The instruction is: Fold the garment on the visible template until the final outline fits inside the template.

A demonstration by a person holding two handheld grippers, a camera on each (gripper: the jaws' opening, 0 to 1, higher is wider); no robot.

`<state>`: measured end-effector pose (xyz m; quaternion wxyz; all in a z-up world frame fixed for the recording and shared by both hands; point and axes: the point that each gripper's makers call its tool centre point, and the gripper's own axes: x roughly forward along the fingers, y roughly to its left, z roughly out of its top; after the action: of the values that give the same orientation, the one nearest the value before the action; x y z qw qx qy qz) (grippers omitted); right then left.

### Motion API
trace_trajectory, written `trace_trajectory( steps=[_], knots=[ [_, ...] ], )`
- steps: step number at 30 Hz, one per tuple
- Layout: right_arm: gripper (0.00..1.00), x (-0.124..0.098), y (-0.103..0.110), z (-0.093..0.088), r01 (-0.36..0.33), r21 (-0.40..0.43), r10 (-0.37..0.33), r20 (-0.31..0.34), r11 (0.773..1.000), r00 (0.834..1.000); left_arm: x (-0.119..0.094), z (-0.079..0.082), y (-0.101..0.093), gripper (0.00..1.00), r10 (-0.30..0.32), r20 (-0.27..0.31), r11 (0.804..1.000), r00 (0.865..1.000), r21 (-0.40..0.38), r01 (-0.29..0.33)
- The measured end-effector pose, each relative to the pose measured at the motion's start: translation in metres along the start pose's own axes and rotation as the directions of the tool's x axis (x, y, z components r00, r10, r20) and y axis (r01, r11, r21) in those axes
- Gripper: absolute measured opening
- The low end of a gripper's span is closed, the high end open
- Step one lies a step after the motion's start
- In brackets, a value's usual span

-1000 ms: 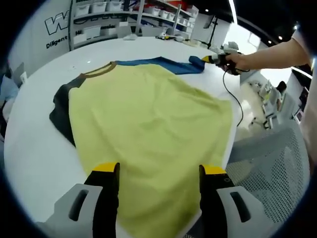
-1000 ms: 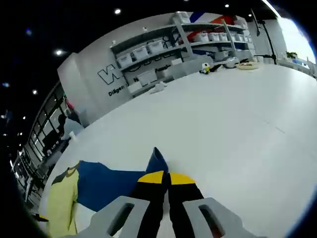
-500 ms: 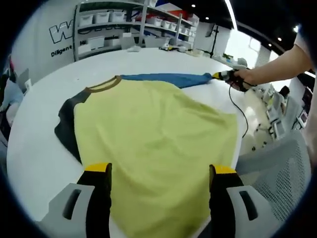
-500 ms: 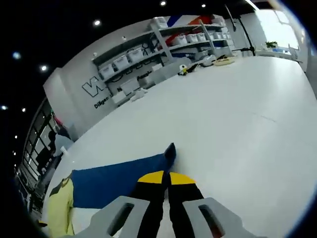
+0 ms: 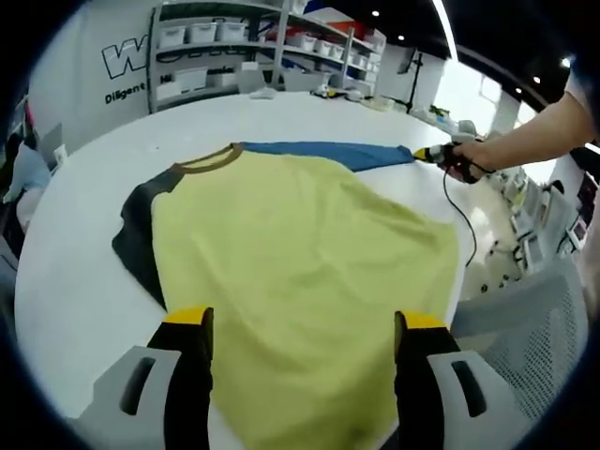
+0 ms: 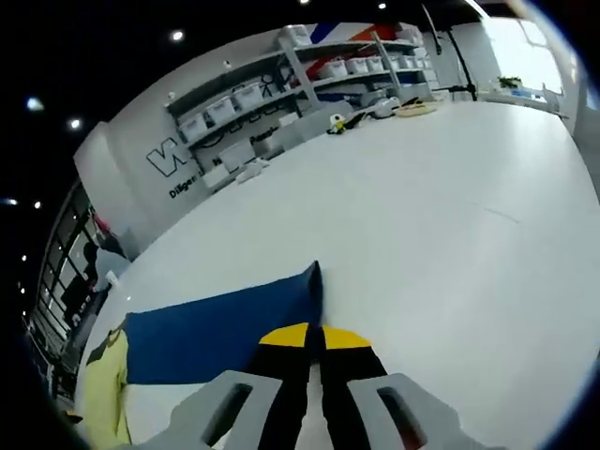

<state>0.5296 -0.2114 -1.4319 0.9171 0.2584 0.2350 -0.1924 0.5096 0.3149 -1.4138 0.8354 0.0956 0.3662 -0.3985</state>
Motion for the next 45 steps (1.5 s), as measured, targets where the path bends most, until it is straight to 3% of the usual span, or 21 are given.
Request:
trace_trajectory(
  steps=[2,7,13,22,26,29,32,34,36,38,39,41,42,43,45],
  knots=[
    [0.0,-0.003,-0.005,-0.004,0.028,-0.036,-0.029,-0.031,0.999,0.999,-0.001,0.001,0.004,0.78,0.006,0.003,1.0,1.0,-0.008,-0.006],
    [0.0,-0.007,-0.01,0.004,0.051,-0.076,-0.051,-0.006,0.996,0.999,-0.005,0.004,0.02,0.78,0.04,0.012,0.999,0.999,-0.023,-0.039],
    [0.0,-0.012,0.004,0.011,0.023,-0.103,-0.022,0.012,0.994,1.0,-0.012,0.007,0.055,0.76,0.114,0.039,0.988,0.993,-0.114,-0.109],
    [0.0,-0.018,0.042,0.013,-0.059,-0.159,0.065,0.035,0.986,0.997,-0.017,0.008,0.105,0.66,0.19,0.065,0.947,0.98,-0.276,-0.165],
    [0.0,-0.021,0.068,0.006,-0.12,-0.198,0.128,0.025,0.973,0.992,-0.014,0.013,0.12,0.59,0.2,0.085,0.92,0.976,-0.36,-0.157],
    [0.0,-0.025,0.088,-0.002,-0.169,-0.239,0.175,0.005,0.956,0.984,-0.008,0.017,0.129,0.54,0.199,0.099,0.889,0.975,-0.436,-0.137],
    [0.0,-0.029,0.104,-0.01,-0.212,-0.257,0.217,-0.012,0.943,0.976,-0.002,0.021,0.14,0.48,0.213,0.115,0.833,0.97,-0.54,-0.119],
    [0.0,-0.03,0.115,-0.017,-0.242,-0.285,0.243,-0.033,0.928,0.969,0.002,0.022,0.146,0.43,0.218,0.118,0.805,0.969,-0.584,-0.11],
    [0.0,-0.031,0.125,-0.024,-0.289,-0.317,0.284,-0.061,0.903,0.957,0.006,0.023,0.151,0.39,0.221,0.117,0.79,0.968,-0.604,-0.108],
    [0.0,-0.036,0.141,-0.034,-0.338,-0.389,0.329,-0.092,0.857,0.94,0.01,0.026,0.154,0.36,0.22,0.122,0.753,0.968,-0.652,-0.089],
    [0.0,-0.04,0.15,-0.04,-0.364,-0.392,0.353,-0.104,0.845,0.93,0.012,0.026,0.156,0.34,0.224,0.12,0.735,0.967,-0.673,-0.087],
    [0.0,-0.045,0.166,-0.052,-0.417,-0.409,0.397,-0.137,0.812,0.908,0.015,0.026,0.162,0.32,0.239,0.117,0.723,0.964,-0.684,-0.096],
    [0.0,-0.049,0.177,-0.062,-0.457,-0.409,0.429,-0.165,0.79,0.888,0.016,0.026,0.164,0.3,0.241,0.114,0.708,0.964,-0.7,-0.094],
    [0.0,-0.052,0.185,-0.067,-0.486,-0.39,0.458,-0.171,0.782,0.873,0.018,0.025,0.166,0.29,0.247,0.107,0.693,0.963,-0.714,-0.098],
    [0.0,-0.057,0.199,-0.077,-0.524,-0.431,0.487,-0.202,0.735,0.849,0.02,0.023,0.168,0.24,0.254,0.098,0.681,0.962,-0.725,-0.105]
  ],
)
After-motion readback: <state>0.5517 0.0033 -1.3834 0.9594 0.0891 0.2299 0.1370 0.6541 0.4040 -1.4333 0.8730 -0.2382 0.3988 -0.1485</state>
